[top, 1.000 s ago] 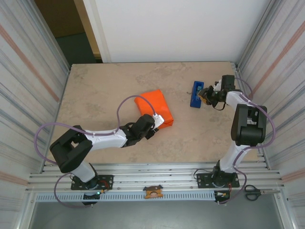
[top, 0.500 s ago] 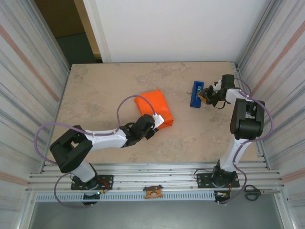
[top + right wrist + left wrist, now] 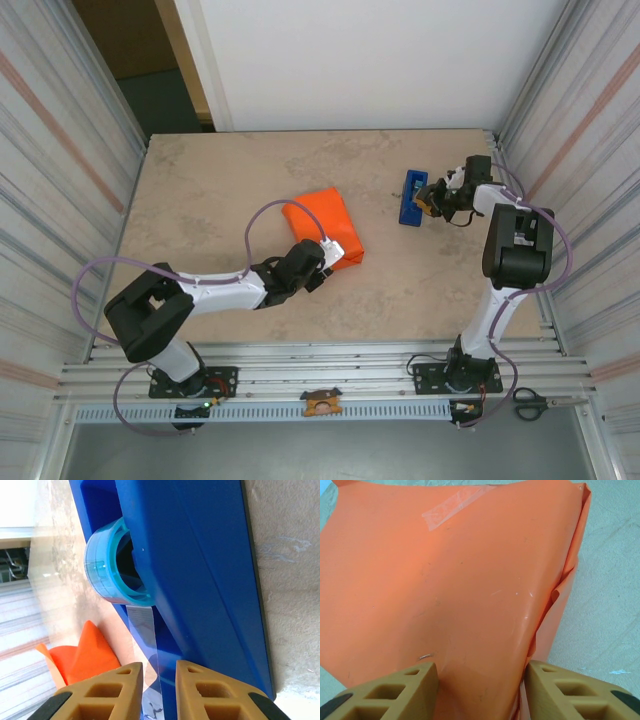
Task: Wrap the gift box in paper
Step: Tear off the tape with the cutter.
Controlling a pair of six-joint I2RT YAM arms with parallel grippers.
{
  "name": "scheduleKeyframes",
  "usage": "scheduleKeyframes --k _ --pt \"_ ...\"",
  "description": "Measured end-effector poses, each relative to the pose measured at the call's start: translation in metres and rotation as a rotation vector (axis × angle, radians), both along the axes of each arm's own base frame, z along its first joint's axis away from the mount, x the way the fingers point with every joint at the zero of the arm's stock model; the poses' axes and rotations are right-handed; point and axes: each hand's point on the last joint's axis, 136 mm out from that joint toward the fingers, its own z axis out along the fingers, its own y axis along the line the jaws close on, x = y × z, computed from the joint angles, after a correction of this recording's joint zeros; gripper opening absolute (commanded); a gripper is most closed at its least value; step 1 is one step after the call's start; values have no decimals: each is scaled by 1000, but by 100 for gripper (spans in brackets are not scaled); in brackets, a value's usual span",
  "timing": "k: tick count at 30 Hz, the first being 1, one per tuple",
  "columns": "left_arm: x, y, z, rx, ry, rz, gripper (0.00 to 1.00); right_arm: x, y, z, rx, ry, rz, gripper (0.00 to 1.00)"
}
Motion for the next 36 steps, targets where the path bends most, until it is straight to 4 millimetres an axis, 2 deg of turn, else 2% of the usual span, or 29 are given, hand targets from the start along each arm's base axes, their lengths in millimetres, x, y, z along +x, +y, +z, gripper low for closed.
scheduleKeyframes --k 4,12,17,25,31,36 --pt "0 0 0 0 0 0 49 0 2 1 10 -1 6 14" --pt "0 0 0 0 0 0 49 0 2 1 15 -2 8 8" --pt "0 0 0 0 0 0 49 0 2 2 19 -3 9 0" --pt "0 0 0 0 0 0 49 1 5 11 66 -1 5 0" --pt "0 0 0 -2 0 0 49 6 7 35 113 -41 -20 0" --pt "0 0 0 -8 -1 3 49 -9 12 43 145 -41 -32 0"
